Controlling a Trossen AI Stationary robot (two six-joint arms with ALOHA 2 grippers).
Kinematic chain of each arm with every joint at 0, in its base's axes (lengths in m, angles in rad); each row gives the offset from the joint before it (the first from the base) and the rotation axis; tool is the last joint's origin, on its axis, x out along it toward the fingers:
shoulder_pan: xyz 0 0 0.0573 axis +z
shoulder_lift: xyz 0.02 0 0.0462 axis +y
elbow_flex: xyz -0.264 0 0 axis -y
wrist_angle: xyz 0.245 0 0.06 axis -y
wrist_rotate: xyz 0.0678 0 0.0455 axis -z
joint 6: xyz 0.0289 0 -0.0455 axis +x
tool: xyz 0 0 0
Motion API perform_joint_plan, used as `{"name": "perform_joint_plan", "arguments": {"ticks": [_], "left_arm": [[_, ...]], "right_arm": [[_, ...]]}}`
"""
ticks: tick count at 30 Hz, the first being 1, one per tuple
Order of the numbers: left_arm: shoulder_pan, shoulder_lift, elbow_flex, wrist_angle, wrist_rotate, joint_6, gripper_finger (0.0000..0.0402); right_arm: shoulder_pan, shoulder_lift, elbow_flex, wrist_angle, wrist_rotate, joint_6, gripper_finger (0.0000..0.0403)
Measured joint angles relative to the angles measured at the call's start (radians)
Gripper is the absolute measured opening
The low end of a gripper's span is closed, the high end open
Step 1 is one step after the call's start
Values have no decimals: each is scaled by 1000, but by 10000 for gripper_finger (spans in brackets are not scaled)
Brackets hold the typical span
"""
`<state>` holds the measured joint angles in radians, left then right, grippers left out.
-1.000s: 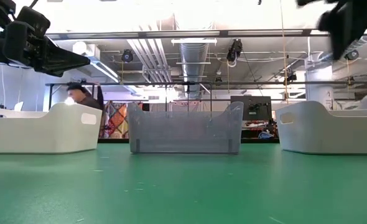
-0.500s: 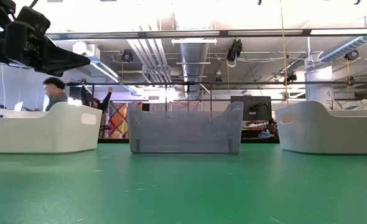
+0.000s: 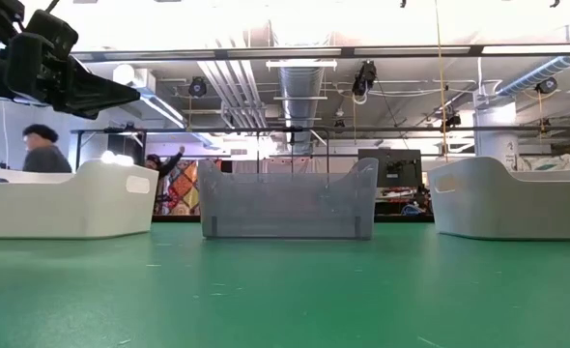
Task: Sort produce into baskets
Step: Put the yellow lemon into the gray bin
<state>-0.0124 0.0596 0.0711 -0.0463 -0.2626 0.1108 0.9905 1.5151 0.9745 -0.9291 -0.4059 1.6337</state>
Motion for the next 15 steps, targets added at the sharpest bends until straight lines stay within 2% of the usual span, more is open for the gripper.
{"name": "perform_joint_plan", "arguments": {"ticks": [12, 15], "left_arm": [[0, 0, 0, 0, 0, 0, 42], [0, 0, 0, 0, 0, 0, 42]], "right_arm": [[-3, 74, -26, 92, 1, -77, 359], [-5, 105, -26, 98, -34, -108, 356]]}}
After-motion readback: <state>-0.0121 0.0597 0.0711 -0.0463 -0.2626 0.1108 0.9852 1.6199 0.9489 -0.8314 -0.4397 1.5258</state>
